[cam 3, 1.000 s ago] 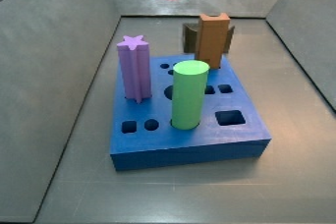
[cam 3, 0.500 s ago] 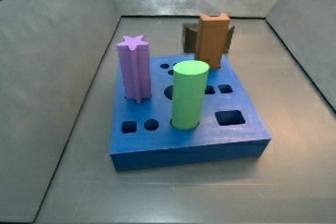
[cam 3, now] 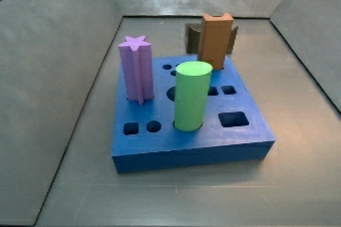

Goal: Pick up the square-circle object. Move up. Place the square-circle object on the fixture. Regrasp the square-circle object. Move to above the board. Insert the square-circle object.
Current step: Insert the square-circle object.

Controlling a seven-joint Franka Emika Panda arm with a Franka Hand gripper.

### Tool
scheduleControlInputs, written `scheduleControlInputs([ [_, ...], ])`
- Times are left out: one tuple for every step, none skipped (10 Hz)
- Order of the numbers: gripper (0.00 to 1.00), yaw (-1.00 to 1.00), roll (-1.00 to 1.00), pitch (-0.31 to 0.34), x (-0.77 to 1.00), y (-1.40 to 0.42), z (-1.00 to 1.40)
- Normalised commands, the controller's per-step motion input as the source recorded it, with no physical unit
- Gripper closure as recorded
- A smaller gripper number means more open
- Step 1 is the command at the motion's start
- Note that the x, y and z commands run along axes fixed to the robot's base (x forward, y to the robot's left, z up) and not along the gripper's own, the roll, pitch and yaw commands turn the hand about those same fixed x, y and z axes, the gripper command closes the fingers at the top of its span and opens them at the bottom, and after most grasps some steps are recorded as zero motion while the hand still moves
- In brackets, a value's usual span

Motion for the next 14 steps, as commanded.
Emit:
scheduleControlInputs([
  [1.0, -1.0, 0.0, 0.0, 0.0, 0.0, 0.07],
  [1.0, -0.73, 0.0, 0.0, 0.32, 0.0, 0.0],
  [1.0, -0.05, 0.0, 0.0, 0.0, -0.03, 0.0],
  [1.0, -0.48, 0.15, 0.054, 0.34, -0.27, -0.13],
  [1.0, -0.99, 0.14, 0.044, -0.09, -0.02, -0.29],
  [1.0, -1.0, 0.05, 0.0, -0.02, 0.0, -0.49],
  [1.0, -1.0, 0.0, 0.0, 0.0, 0.0, -0.62],
  [1.0, -1.0, 0.0, -0.009, 0.0, 0.0, -0.65],
  [1.0, -0.86, 0.0, -0.09, 0.0, -0.27, -0.48],
  [1.0, 0.0, 0.0, 0.029, 0.08, -0.07, -0.01],
  [1.0, -0.1, 0.0, 0.0, 0.0, -0.12, -0.08],
  [1.0, -0.85, 0.0, 0.0, 0.0, -0.36, -0.06],
  [1.0, -0.89, 0.0, 0.0, 0.0, -0.28, 0.0],
  [1.0, -0.73, 0.03, 0.0, -0.02, -0.38, 0.0],
])
